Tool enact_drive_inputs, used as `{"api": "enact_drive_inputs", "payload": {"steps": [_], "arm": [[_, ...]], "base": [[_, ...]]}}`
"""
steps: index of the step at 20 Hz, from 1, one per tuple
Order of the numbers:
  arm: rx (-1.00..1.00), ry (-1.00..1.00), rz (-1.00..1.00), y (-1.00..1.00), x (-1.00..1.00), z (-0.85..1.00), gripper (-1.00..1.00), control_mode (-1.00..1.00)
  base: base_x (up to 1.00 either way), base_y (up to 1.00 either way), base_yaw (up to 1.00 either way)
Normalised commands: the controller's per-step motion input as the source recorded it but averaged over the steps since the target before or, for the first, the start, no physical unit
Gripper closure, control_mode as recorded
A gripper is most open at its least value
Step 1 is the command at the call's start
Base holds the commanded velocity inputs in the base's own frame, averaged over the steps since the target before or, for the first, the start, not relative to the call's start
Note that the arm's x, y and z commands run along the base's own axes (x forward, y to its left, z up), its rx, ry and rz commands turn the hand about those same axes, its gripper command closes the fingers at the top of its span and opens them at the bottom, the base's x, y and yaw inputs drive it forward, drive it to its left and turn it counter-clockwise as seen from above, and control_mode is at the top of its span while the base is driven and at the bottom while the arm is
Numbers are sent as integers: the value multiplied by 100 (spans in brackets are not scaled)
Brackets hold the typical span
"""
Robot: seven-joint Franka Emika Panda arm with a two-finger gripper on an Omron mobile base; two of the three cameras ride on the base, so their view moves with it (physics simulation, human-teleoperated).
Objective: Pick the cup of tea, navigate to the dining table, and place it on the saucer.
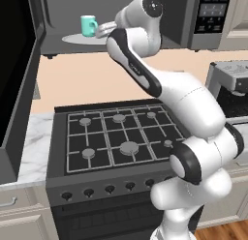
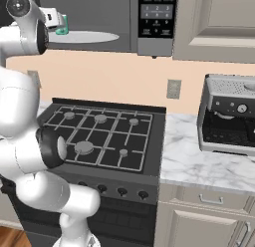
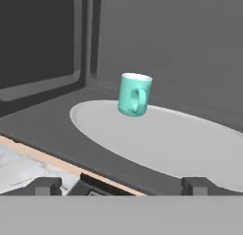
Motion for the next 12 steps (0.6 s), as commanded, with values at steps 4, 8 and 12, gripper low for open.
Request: {"api": "enact_drive_inputs", "payload": {"steps": [4, 8, 12], "arm": [[0, 0, -2, 21, 29, 8, -100, -100], [0, 0, -2, 15, 25, 5, -100, -100], [0, 1, -2, -8, 15, 4, -100, -100]], "base": [[0, 0, 0], [0, 0, 0], [0, 0, 0]]}}
